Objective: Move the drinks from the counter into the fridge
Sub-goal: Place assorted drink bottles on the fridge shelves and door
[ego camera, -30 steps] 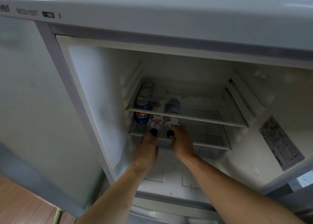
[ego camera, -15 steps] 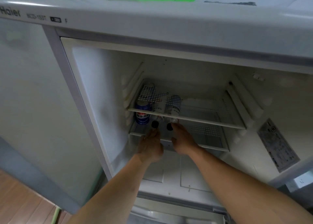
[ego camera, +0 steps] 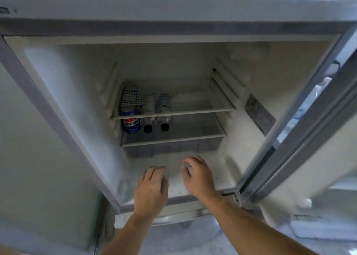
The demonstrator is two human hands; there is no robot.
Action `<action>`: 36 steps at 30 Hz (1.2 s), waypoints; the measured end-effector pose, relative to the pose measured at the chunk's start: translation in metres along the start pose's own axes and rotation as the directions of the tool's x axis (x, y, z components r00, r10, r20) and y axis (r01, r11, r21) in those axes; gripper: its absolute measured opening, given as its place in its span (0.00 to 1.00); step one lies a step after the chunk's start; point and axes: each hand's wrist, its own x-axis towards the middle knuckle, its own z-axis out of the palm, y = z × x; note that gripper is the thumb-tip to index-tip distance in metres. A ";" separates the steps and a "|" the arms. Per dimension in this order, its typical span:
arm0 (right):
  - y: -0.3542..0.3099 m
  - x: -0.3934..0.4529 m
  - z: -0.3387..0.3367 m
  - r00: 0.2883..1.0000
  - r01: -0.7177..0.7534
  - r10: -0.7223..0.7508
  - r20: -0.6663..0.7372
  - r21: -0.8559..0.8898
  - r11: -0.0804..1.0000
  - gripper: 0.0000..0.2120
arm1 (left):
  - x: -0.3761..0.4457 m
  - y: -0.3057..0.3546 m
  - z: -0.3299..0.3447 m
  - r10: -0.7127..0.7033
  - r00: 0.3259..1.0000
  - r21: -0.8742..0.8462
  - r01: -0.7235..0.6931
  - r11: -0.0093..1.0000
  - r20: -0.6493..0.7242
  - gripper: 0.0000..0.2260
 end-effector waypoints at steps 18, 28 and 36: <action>0.121 -0.278 -0.134 0.752 -0.652 0.643 -0.145 -0.024 0.758 0.08 | -0.145 0.106 0.070 0.008 0.904 -0.122 0.048 0.991 0.427 0.11; 0.160 -0.480 -0.230 0.397 -0.871 0.862 -0.315 0.166 0.462 0.13 | -0.261 0.244 0.107 0.177 0.733 -0.217 -0.041 0.975 0.656 0.11; 0.164 -0.595 -0.282 0.108 -0.899 0.910 -0.400 0.352 0.261 0.12 | -0.317 0.304 0.132 0.133 0.553 -0.246 0.135 0.960 0.823 0.06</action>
